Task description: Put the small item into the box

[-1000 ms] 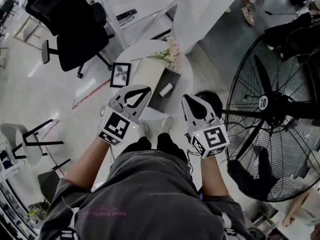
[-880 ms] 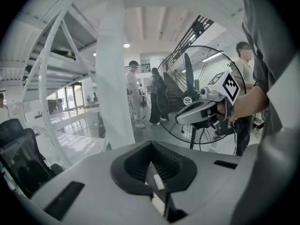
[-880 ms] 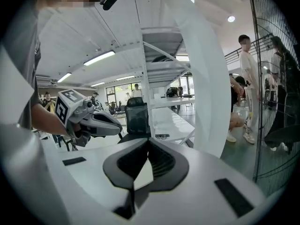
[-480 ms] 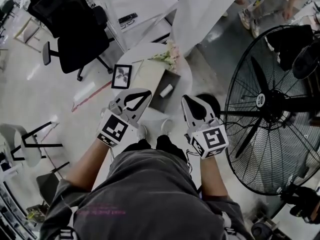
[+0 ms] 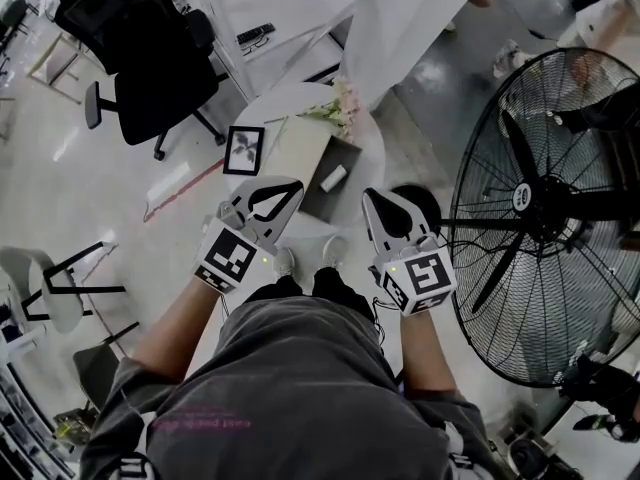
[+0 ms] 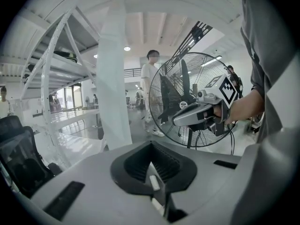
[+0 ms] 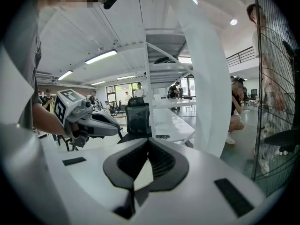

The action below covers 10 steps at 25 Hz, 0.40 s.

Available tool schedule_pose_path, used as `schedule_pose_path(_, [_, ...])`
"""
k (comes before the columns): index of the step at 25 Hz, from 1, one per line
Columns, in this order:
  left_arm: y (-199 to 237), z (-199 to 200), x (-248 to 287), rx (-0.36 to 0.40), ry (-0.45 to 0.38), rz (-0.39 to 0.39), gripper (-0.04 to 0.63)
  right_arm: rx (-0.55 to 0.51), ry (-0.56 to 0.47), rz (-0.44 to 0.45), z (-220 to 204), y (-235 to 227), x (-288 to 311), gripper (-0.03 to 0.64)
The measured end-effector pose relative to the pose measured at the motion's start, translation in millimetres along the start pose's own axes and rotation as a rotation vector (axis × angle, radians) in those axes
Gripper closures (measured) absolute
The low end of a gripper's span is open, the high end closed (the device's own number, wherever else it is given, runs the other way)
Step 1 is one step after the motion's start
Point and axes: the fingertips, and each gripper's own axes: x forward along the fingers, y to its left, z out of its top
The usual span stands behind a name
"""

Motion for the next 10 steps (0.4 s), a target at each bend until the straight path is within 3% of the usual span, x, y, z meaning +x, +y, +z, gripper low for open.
schedule_pose_path(10, [1.4,-0.2,7.3,-0.001,0.001,0.003,0.581,0.000,0.004,0.005,-1.5,-6.0,3.5,0.595])
